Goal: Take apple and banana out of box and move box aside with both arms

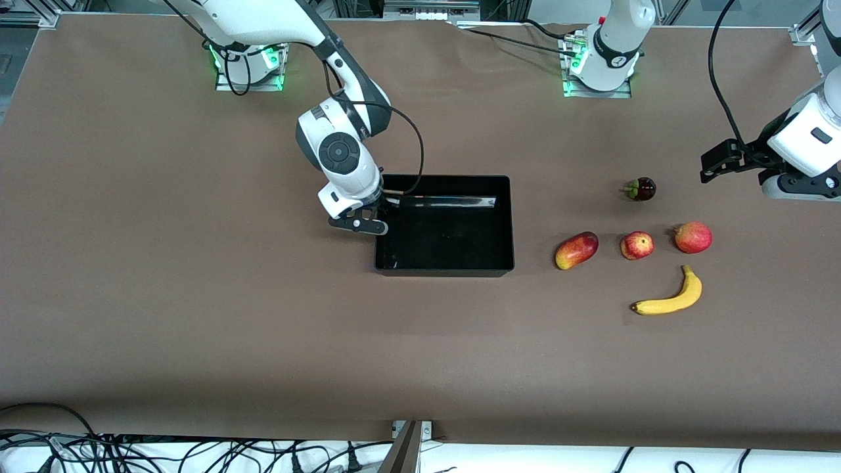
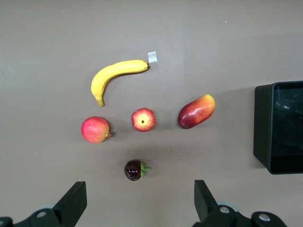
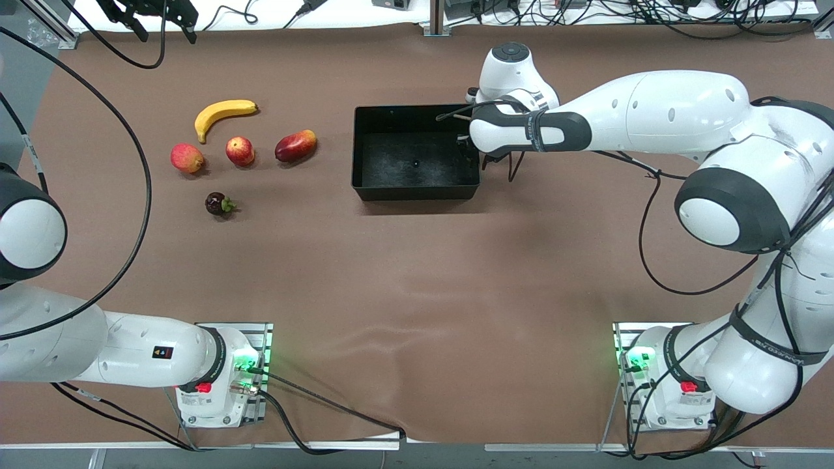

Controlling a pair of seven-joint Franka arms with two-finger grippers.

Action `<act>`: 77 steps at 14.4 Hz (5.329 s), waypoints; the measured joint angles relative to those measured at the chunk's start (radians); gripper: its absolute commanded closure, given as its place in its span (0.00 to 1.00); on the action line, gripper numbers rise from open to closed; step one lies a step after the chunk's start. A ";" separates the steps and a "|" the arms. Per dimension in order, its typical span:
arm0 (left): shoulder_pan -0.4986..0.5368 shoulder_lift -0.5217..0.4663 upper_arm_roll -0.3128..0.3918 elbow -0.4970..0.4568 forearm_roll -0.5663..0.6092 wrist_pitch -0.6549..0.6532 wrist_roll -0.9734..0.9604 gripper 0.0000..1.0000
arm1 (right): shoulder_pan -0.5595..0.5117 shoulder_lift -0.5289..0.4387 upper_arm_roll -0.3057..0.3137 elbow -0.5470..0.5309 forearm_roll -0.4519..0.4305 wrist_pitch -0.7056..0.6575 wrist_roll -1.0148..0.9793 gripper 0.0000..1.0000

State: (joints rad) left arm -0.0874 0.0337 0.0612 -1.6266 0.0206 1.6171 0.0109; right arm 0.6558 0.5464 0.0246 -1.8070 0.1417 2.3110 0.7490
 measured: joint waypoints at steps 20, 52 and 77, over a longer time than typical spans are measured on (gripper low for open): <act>-0.004 -0.003 0.000 0.015 0.000 -0.040 0.000 0.00 | -0.015 -0.153 -0.453 0.084 0.004 -0.385 -0.727 1.00; -0.004 -0.003 0.000 0.017 0.000 -0.050 0.000 0.00 | -0.197 -0.095 -0.593 0.006 0.269 -0.283 -1.044 0.00; -0.005 -0.003 0.000 0.019 0.000 -0.051 0.000 0.00 | -0.446 -0.571 -0.157 0.200 -0.135 -0.775 -0.758 0.00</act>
State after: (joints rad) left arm -0.0921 0.0308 0.0614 -1.6081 0.0206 1.5666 0.0108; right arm 0.2102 -0.0248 -0.1324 -1.6072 0.0065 1.5363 -0.0092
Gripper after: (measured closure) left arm 0.000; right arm 0.000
